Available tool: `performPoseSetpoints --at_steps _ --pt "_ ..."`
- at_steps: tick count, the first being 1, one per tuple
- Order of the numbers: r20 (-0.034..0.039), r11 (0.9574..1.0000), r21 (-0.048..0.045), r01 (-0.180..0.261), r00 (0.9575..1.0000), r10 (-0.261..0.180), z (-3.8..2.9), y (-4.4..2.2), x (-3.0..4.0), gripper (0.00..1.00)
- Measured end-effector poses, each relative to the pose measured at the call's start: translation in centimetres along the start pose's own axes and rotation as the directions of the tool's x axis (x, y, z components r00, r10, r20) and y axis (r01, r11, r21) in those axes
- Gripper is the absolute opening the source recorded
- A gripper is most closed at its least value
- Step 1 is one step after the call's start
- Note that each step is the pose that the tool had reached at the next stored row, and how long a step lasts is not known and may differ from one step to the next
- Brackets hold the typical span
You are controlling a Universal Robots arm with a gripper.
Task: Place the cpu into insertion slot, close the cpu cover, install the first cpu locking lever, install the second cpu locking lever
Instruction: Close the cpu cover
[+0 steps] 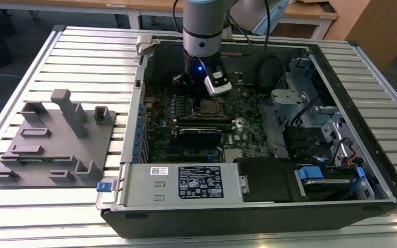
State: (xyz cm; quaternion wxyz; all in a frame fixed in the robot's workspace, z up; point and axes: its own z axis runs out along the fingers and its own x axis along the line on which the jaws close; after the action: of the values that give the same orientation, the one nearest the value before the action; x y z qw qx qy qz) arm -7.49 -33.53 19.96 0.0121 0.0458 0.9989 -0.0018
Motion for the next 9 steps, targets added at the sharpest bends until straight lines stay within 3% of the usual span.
performPoseSetpoints --at_steps 9 --pt "0.0001 1.0000 -0.0001 0.000 1.0000 0.000 0.04 0.00 0.00 0.10"
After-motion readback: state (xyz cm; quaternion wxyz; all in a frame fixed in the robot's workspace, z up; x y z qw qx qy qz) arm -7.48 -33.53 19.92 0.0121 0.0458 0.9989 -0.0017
